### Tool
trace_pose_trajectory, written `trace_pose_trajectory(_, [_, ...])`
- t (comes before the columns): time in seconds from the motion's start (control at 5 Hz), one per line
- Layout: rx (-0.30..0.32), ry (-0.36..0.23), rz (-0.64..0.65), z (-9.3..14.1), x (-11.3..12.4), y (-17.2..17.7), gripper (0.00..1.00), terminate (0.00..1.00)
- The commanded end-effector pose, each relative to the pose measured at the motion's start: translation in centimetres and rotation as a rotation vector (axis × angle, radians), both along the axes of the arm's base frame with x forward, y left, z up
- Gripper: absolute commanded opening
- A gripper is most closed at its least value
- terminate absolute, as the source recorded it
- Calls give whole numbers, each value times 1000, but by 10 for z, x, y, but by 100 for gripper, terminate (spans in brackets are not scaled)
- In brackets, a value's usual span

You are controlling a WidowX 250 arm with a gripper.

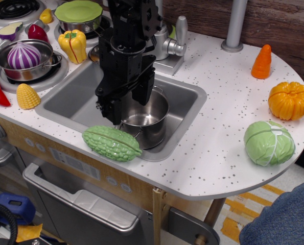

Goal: Put green squash in pot or pan

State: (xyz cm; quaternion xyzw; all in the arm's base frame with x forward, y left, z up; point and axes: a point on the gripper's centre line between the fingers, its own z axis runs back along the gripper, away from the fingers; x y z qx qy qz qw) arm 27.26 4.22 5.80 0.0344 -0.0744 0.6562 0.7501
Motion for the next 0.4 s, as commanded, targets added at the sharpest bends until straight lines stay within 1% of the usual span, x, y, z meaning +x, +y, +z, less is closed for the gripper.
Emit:
trace_pose_trajectory(0.0, [-1,-40,73,8,-2,-8,100,0])
trace_pose_trajectory(0.2, [3,-43,118,2,-12,-12,100,0])
